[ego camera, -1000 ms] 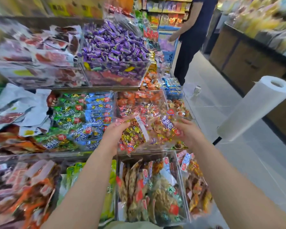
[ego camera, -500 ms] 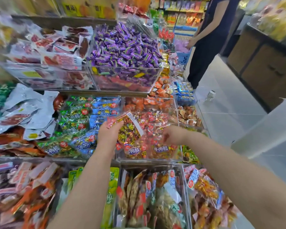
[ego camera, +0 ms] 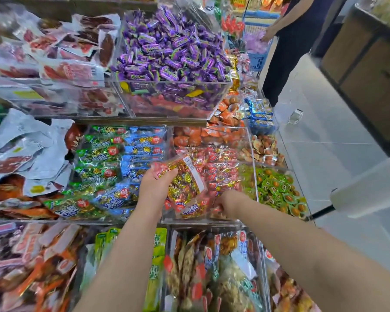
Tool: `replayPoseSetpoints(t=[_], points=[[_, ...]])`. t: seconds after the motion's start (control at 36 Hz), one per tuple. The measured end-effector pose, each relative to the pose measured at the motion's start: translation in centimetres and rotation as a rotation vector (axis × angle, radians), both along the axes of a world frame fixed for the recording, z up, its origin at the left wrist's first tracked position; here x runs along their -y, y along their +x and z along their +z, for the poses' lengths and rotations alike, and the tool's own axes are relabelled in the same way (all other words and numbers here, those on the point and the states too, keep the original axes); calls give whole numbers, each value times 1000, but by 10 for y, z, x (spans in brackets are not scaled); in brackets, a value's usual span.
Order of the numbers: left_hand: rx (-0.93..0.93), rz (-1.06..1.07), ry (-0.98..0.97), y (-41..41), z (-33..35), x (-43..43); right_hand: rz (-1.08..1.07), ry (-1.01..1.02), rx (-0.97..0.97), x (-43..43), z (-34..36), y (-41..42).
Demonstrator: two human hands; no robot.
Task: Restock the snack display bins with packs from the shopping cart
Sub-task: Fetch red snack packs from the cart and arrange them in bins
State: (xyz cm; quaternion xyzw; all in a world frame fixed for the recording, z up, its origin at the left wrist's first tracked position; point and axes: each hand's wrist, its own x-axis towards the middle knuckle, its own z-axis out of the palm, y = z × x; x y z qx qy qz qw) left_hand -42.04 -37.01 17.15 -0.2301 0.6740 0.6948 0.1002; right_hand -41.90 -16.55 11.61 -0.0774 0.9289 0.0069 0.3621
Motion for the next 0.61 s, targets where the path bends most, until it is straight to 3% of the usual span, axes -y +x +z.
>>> replayPoseSetpoints(t=[0.11, 0.17, 0.33, 0.39, 0.47, 0.53, 0.61], points=[[-3, -31, -23, -4, -4, 2, -160, -186, -101, -9, -19, 2], [10, -26, -19, -4, -2, 2, -117, -128, -127, -11, -27, 3], [19, -43, 43, -5, 2, 4, 45, 107, 71, -3, -15, -3], [17, -45, 47, -5, 4, 5, 48, 91, 121, 0, -5, -6], [11, -46, 54, -9, 4, 11, -21, -86, 230, 2, 21, -15], [5, -18, 77, -13, 4, 15, -75, -183, 172, 2, 35, -20], [-24, 11, 105, -18, 7, 18, -90, -280, -95, 13, 38, -20]])
